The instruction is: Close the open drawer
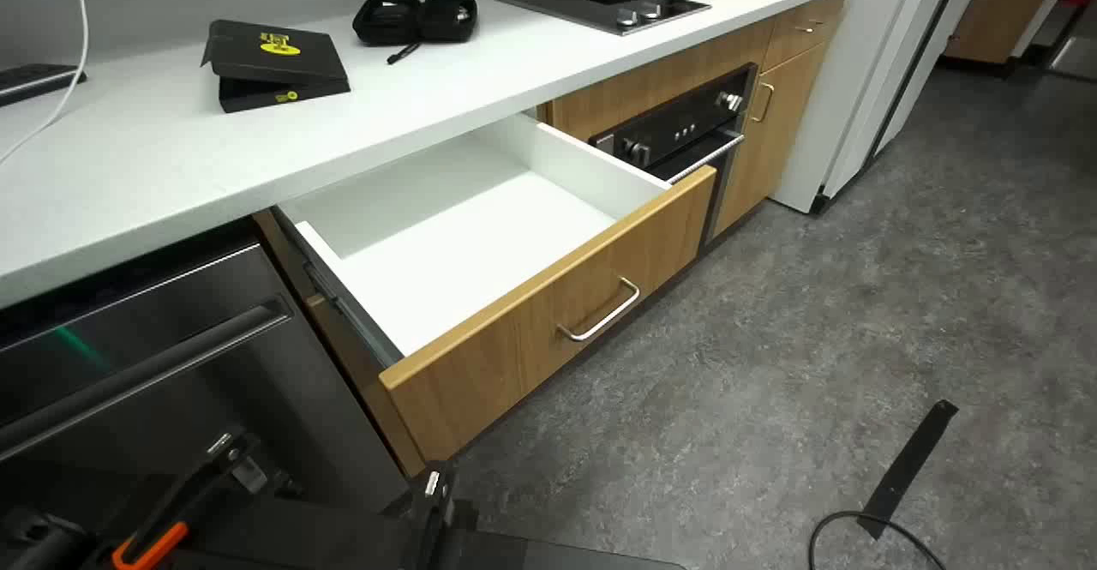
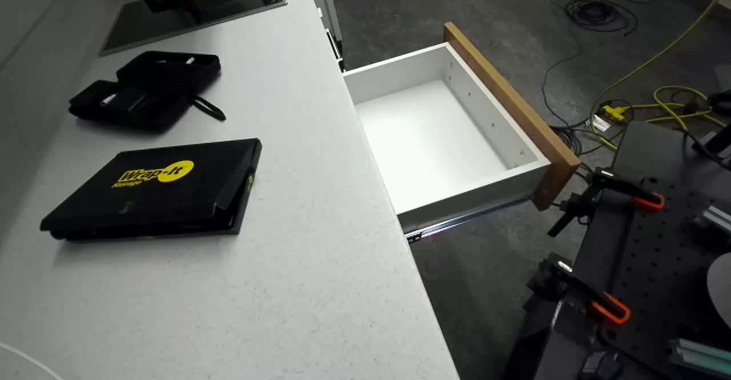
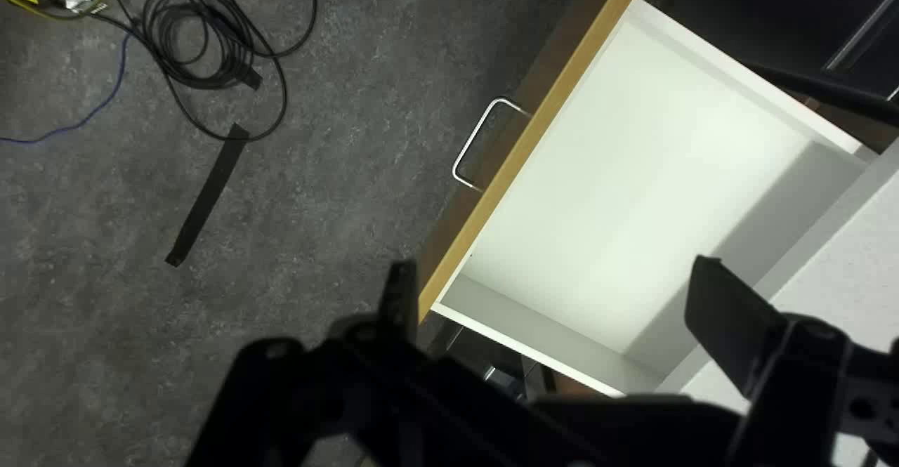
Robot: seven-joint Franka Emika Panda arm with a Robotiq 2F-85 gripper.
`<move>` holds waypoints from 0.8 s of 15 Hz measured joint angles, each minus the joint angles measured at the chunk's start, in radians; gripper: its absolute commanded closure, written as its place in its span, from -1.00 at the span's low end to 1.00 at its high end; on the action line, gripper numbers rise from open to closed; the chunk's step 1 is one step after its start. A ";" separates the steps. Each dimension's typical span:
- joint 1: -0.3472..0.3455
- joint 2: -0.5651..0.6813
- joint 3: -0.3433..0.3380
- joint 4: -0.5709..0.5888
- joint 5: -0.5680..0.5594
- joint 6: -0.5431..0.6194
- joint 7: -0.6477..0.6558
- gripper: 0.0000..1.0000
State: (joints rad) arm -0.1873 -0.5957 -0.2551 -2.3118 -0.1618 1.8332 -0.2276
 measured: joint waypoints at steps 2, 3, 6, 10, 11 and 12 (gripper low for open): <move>0.000 0.002 -0.001 0.000 0.000 0.000 0.000 -1.00; 0.000 0.002 -0.001 0.000 0.000 0.000 0.000 -1.00; 0.000 0.003 -0.001 0.000 0.000 0.000 0.000 -1.00; 0.000 0.047 -0.009 -0.010 0.000 0.037 0.011 -1.00; -0.001 0.075 -0.018 -0.022 0.000 0.074 0.015 -1.00; -0.002 0.112 -0.029 -0.039 0.000 0.124 0.016 -1.00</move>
State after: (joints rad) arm -0.1889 -0.4842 -0.2843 -2.3506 -0.1616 1.9568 -0.2116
